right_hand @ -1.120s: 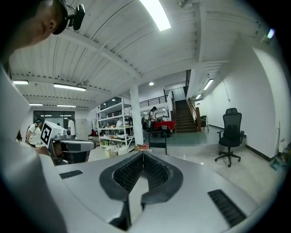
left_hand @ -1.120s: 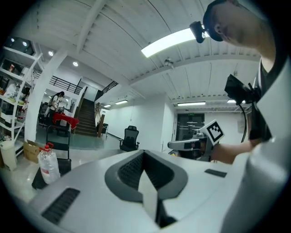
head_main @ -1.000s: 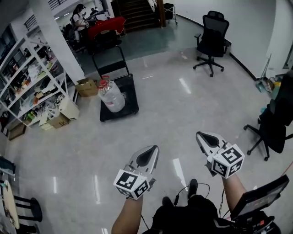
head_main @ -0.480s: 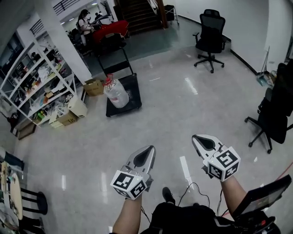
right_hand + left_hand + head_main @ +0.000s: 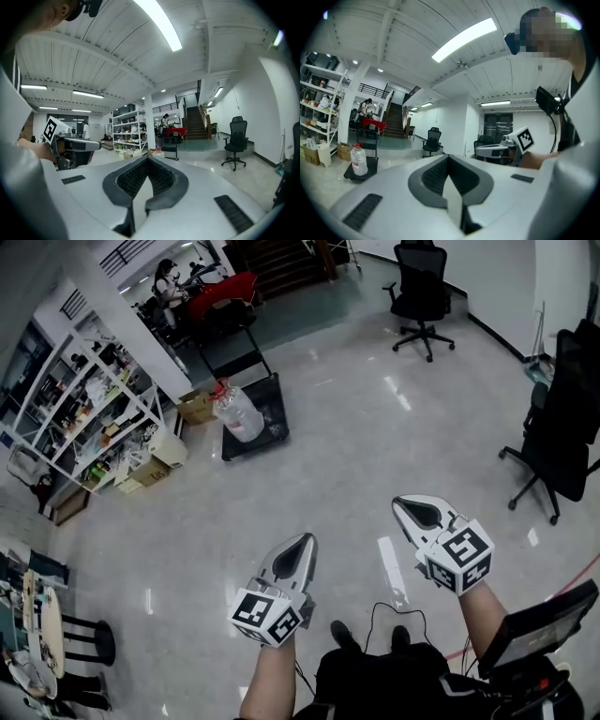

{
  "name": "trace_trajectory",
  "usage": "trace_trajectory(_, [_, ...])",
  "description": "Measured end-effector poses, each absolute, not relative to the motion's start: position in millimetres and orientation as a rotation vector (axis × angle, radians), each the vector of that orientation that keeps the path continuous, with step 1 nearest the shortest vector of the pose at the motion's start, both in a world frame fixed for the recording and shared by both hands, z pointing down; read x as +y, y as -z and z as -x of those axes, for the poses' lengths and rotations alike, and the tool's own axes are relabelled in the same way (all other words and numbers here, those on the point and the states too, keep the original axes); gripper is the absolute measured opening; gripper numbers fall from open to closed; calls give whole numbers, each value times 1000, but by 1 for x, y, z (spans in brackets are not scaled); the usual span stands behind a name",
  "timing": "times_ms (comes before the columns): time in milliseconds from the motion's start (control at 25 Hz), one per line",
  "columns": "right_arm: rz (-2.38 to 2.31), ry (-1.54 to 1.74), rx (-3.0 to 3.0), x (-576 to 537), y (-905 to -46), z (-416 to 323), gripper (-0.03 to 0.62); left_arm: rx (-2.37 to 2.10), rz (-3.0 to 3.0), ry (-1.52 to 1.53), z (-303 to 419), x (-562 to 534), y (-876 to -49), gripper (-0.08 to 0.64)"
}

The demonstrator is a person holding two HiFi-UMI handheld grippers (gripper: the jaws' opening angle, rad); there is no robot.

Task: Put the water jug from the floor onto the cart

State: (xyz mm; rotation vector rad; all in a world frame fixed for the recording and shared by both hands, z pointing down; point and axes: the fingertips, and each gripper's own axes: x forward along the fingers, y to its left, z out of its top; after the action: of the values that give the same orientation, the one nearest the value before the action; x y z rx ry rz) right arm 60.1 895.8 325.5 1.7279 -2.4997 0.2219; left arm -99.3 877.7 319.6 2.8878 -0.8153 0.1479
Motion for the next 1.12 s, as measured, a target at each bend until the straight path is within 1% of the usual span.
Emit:
trace_trajectory(440, [-1746,-187,-2498,944,-303,-1,2,-725,-2924,-126,145,932,-310,-5])
trace_trajectory(760, [-1768,-210,-2468,961,-295,48,2,-766,-2906,-48,209,933,-298,-5])
trace_trajectory(1120, [-1770,-186,-2471,967,-285,58,2,-772,-2938,-37,218,935,-284,-5])
